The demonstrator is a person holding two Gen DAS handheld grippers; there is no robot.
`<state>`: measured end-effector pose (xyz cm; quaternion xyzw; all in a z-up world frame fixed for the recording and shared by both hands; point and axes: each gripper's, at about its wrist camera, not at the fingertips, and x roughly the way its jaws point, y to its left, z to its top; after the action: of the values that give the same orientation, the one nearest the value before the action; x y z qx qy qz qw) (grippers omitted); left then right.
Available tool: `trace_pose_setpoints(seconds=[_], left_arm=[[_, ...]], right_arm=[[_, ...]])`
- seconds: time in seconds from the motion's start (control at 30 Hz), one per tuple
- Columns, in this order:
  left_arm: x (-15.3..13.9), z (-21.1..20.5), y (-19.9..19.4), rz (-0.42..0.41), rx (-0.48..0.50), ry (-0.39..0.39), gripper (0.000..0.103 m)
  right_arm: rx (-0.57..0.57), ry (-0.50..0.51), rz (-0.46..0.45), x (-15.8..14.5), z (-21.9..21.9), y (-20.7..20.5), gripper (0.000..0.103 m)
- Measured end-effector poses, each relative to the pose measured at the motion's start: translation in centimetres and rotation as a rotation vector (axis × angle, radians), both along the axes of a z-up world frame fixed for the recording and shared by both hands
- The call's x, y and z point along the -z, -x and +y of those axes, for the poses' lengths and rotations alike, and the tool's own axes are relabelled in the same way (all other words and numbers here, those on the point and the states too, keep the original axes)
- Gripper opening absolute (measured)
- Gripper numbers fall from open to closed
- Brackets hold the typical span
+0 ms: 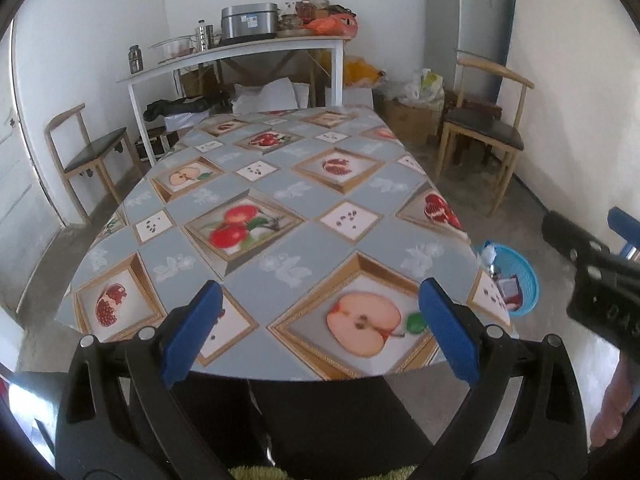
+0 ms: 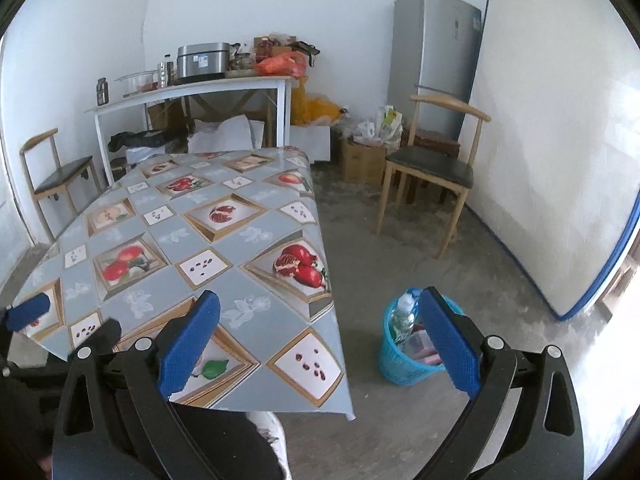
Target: Collect trash
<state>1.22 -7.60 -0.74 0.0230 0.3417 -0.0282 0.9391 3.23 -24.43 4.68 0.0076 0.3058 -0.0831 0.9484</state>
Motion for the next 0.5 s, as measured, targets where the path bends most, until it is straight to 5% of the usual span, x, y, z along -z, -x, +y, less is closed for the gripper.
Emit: trace_pose_setpoints(seconds=[0.5], left_arm=[[0.5, 1.5, -0.4, 0.076, -0.075, 0.074, 0.094]], right_arm=[[0.005, 0.013, -0.025, 0.3, 0.8, 1.3, 0.097]])
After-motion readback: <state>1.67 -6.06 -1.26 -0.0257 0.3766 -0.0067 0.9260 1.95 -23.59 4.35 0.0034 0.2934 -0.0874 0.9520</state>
